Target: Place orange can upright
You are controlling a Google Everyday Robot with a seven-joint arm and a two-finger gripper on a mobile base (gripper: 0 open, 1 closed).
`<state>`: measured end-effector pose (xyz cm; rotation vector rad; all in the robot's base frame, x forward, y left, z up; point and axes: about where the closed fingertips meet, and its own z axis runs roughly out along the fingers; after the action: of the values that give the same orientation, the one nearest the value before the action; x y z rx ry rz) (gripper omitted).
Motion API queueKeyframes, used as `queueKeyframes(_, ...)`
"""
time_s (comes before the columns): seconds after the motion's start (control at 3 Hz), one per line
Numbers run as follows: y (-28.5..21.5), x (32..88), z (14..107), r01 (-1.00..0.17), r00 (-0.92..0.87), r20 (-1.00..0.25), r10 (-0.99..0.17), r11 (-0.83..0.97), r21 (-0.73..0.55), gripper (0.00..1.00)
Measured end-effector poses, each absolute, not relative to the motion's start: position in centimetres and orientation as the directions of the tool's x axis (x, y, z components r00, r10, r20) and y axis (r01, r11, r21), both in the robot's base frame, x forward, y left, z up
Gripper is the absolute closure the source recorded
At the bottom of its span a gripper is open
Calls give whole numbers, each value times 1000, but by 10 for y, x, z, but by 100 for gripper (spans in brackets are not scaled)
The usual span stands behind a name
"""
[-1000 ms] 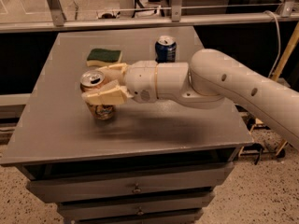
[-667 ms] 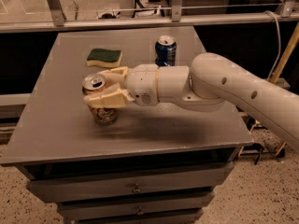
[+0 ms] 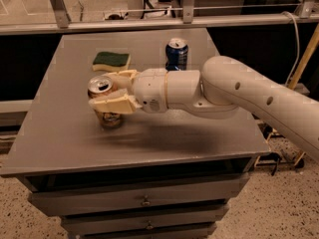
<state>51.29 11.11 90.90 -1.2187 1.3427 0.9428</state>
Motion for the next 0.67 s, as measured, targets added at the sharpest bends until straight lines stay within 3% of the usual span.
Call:
queueKeyframes(0.33,113,512,910,-981,64,-985,-160,169,-91,0)
queueKeyframes(0.67,106,513,923,-988,65,-987,-150,132,-86,0)
